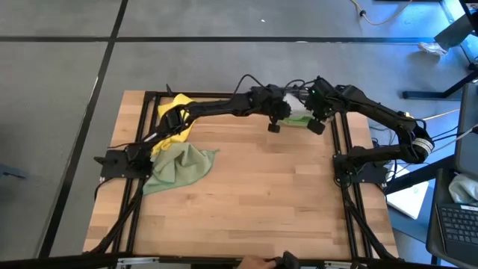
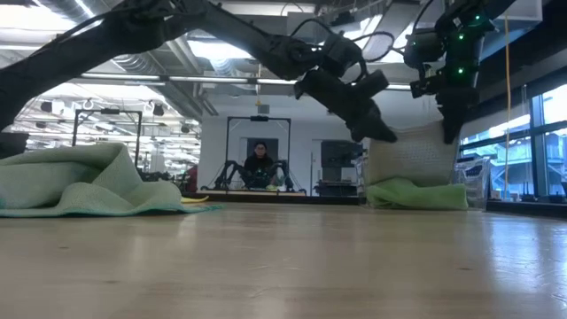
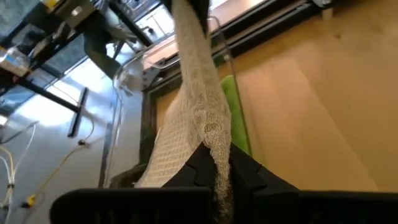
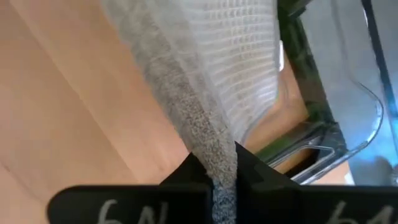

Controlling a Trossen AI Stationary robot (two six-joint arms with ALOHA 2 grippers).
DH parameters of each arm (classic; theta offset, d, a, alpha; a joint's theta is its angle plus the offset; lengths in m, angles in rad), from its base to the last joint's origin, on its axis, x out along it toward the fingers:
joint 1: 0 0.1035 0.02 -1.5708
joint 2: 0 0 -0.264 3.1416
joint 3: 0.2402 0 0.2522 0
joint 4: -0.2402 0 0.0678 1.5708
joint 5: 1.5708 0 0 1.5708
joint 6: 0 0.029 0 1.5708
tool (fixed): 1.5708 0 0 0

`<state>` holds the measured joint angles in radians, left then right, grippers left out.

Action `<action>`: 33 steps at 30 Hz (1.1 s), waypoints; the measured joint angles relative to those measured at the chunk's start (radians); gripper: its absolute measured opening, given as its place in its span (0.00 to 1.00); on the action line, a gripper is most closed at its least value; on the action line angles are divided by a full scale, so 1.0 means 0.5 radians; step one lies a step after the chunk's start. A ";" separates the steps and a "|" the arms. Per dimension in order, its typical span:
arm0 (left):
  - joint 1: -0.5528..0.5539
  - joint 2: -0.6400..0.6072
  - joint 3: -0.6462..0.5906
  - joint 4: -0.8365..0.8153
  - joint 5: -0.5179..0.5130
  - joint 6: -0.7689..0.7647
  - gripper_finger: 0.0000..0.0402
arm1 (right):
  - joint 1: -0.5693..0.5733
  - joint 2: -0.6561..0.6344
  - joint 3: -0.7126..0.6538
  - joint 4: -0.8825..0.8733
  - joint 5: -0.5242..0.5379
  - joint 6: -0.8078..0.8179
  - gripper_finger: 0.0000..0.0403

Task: Fold microfiber towels
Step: Put the gray cloth into the transparent bin

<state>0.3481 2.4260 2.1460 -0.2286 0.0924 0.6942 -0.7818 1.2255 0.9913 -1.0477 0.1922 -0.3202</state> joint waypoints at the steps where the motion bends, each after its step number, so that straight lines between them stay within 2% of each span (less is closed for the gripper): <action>1: -0.006 0.000 0.000 0.002 -0.004 0.041 0.01 | 0.000 0.000 0.000 0.008 0.005 0.000 0.04; 6: 0.016 0.000 0.000 0.081 -0.058 0.145 0.02 | -0.028 0.001 0.000 0.138 0.050 -0.049 0.04; 12: 0.135 0.000 0.000 0.203 -0.117 0.106 0.04 | -0.130 0.069 0.000 0.364 0.055 -0.069 0.04; 18: 0.230 0.000 0.000 0.183 -0.010 -0.068 0.04 | -0.230 0.270 0.002 0.478 -0.001 -0.126 0.04; 24: 0.246 0.000 0.000 0.075 0.152 -0.071 0.04 | -0.281 0.499 0.005 0.561 -0.047 -0.209 0.04; 31: 0.220 0.000 0.000 0.046 0.146 0.004 0.04 | -0.358 0.585 0.005 0.628 -0.047 -0.254 0.04; 33: 0.220 0.001 0.000 0.073 0.091 0.054 0.04 | -0.380 0.585 0.005 0.643 -0.046 -0.249 0.04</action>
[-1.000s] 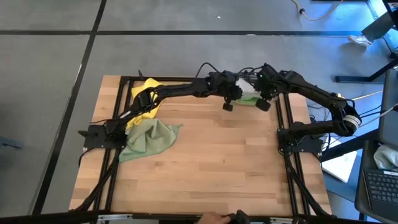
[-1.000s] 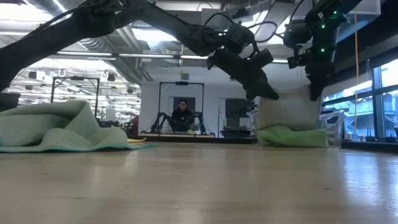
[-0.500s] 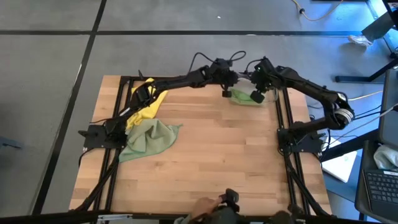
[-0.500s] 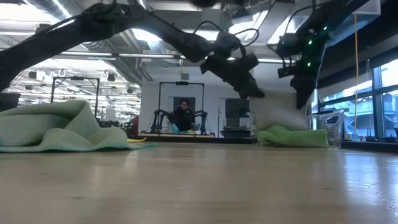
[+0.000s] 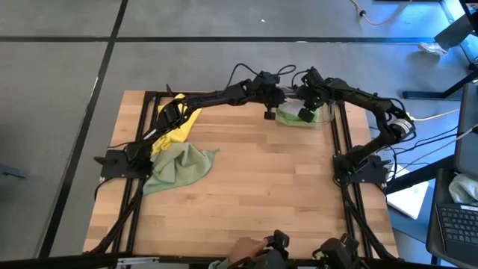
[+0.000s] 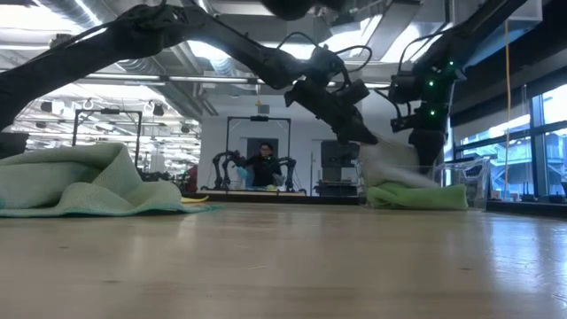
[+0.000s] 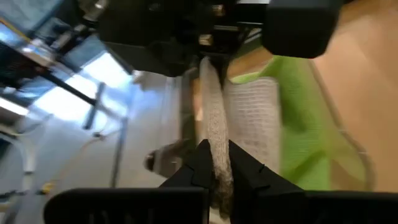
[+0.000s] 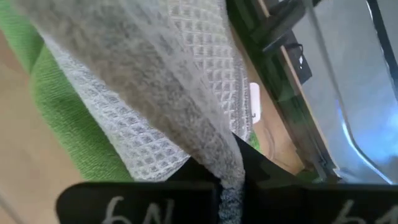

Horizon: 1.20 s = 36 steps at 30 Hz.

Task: Fold microfiber towels
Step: Put the gray cloth into the transparent bin

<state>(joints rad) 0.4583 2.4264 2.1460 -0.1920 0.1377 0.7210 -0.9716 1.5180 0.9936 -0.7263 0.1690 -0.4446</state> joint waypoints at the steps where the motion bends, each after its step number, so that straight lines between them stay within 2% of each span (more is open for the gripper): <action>1: 0.001 0.002 0.000 0.027 -0.042 0.030 0.04 | -0.012 -0.001 0.000 0.002 0.000 0.010 0.04; 4: 0.012 0.020 0.000 0.094 -0.126 0.092 0.04 | -0.040 -0.001 0.000 0.004 0.000 0.050 0.04; 14: 0.037 0.021 0.000 0.106 -0.132 0.099 0.04 | -0.068 -0.001 -0.001 -0.002 -0.056 0.087 0.06; 24: 0.072 0.011 0.001 0.102 -0.176 0.154 0.04 | -0.077 0.004 -0.011 -0.093 0.191 0.152 0.15; 29: 0.083 0.011 0.001 0.094 -0.040 0.151 0.14 | -0.085 0.004 -0.011 -0.100 0.181 0.201 0.16; 36: 0.044 0.011 0.001 0.094 0.000 0.151 0.27 | -0.081 0.003 -0.008 -0.114 0.160 0.216 0.16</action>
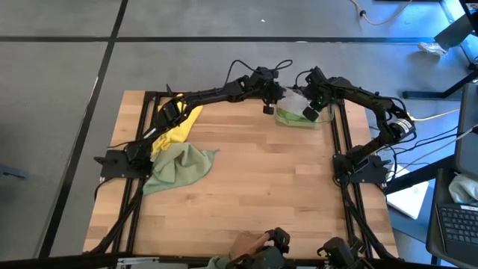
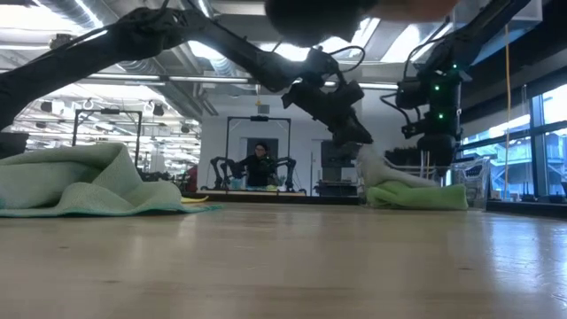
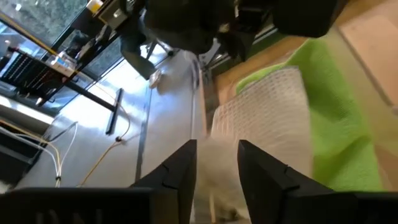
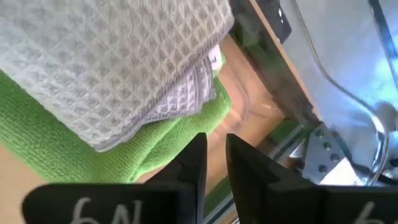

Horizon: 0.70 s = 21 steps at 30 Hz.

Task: Fold microfiber towels
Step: Put the gray cloth into the transparent bin

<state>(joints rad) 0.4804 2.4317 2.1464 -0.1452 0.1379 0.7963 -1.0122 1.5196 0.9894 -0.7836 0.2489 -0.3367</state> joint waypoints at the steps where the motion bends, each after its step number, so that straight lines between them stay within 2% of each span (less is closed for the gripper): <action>1: -0.006 0.000 0.000 0.002 0.000 0.000 0.28 | 0.000 -0.001 0.000 -0.011 0.000 0.014 0.16; 5: -0.013 0.000 0.000 0.011 -0.009 -0.002 0.28 | 0.001 -0.033 0.001 -0.049 -0.005 0.043 0.16; 13: 0.007 0.001 0.000 0.005 -0.193 -0.073 0.28 | 0.002 -0.148 0.002 -0.018 -0.031 0.035 0.16; 15: 0.012 0.002 0.000 -0.004 -0.250 -0.085 0.28 | 0.002 -0.164 0.003 0.046 -0.114 0.033 0.16; 18: 0.039 0.001 0.000 -0.025 -0.313 -0.086 0.28 | 0.004 -0.164 0.005 0.123 -0.382 -0.007 0.16; 21: 0.091 -0.016 0.000 -0.095 -0.278 -0.143 0.28 | 0.038 -0.163 0.005 0.131 -0.513 -0.135 0.16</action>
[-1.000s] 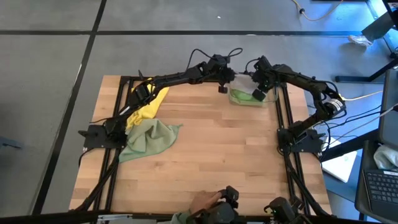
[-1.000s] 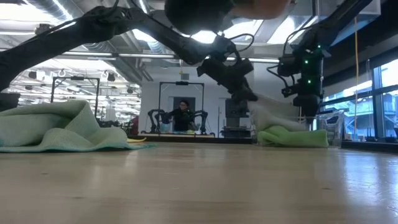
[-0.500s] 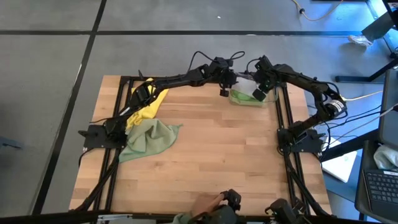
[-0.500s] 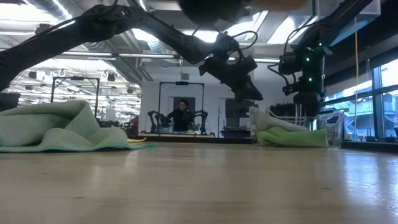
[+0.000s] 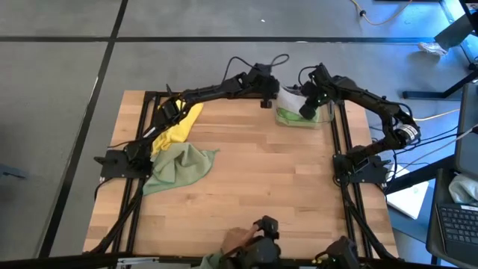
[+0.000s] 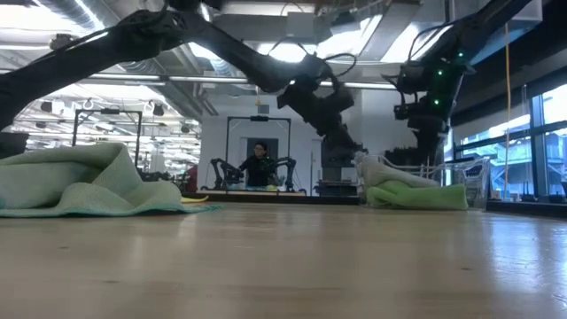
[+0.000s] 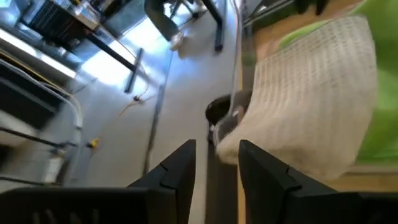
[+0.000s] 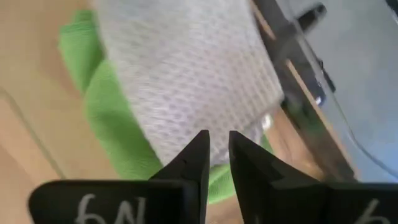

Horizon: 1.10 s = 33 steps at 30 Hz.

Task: Fold microfiber towels
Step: Put the gray cloth into the transparent bin

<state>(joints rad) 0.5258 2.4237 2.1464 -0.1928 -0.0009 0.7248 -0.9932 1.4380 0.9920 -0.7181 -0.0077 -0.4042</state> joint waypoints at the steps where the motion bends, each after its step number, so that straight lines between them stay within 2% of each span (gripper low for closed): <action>1: 0.022 -0.018 0.000 -0.055 0.039 -0.034 0.28 | 0.015 0.000 0.000 0.000 -0.003 -0.055 0.16; 4: 0.090 -0.092 0.000 -0.174 0.213 -0.145 0.28 | 0.067 0.000 0.000 0.044 -0.043 -0.153 0.16; 8: 0.186 -0.153 0.005 -0.315 0.476 -0.335 0.28 | 0.126 0.001 0.000 0.333 -0.058 -0.083 0.16; 13: 0.275 -0.171 0.003 -0.462 0.684 -0.503 0.28 | 0.154 0.062 0.001 0.642 -0.118 -0.076 0.10; 18: 0.281 -0.171 0.003 -0.569 0.708 -0.495 0.28 | 0.149 0.253 0.001 0.601 -0.145 -0.091 0.02; 22: 0.282 -0.171 0.003 -0.616 0.715 -0.492 0.28 | 0.146 0.388 0.000 0.572 -0.142 -0.093 0.02; 27: 0.284 -0.171 0.002 -0.704 0.717 -0.487 0.28 | 0.125 0.515 0.001 0.389 0.056 -0.086 0.04; 33: 0.289 -0.171 0.002 -0.732 0.717 -0.472 0.28 | 0.116 0.473 -0.001 0.070 0.209 0.045 0.01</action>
<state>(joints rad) 0.6704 2.3383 2.1471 -0.5586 0.3576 0.4889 -0.9352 1.6746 0.9917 -0.6829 0.0969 -0.3817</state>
